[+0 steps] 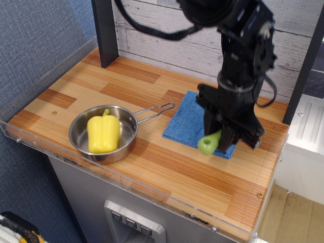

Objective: Move the spatula to the bottom of the cloth.

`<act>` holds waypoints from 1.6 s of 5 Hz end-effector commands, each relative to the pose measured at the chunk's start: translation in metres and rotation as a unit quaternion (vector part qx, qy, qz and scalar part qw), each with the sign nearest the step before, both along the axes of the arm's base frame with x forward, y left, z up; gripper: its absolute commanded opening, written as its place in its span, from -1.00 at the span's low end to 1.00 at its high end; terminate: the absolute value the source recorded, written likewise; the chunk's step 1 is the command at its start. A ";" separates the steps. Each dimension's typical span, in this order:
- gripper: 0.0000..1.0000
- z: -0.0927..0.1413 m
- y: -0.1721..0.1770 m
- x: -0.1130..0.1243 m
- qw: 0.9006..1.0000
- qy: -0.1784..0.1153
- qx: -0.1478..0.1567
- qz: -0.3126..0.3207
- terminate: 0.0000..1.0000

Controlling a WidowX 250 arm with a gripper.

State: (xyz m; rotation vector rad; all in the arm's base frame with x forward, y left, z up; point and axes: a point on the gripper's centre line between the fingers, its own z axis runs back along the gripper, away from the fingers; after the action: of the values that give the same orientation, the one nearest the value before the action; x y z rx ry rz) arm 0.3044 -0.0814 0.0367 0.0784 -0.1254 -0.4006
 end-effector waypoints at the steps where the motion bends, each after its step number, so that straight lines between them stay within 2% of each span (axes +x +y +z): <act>1: -1.00 0.013 0.006 -0.032 1.000 -0.021 -0.010 -0.014 -1.00; 2: -1.00 0.019 0.016 -0.044 0.999 -0.029 -0.018 -0.007 -1.00; 3: -1.00 0.014 0.024 -0.055 0.999 -0.020 -0.032 -0.003 -1.00; 4: -1.00 -0.005 0.024 -0.062 0.999 -0.004 -0.051 -0.004 -1.00; 6: -1.00 -0.050 0.029 -0.045 0.999 0.019 -0.036 -0.012 -1.00; 7: -1.00 -0.057 0.032 -0.040 0.999 0.027 -0.026 -0.012 -1.00; 8: 1.00 -0.048 0.033 -0.039 0.999 0.026 -0.027 -0.010 -1.00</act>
State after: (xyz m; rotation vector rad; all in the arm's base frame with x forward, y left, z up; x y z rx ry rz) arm 0.2776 -0.0569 0.0012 0.0095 -0.1283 -0.4257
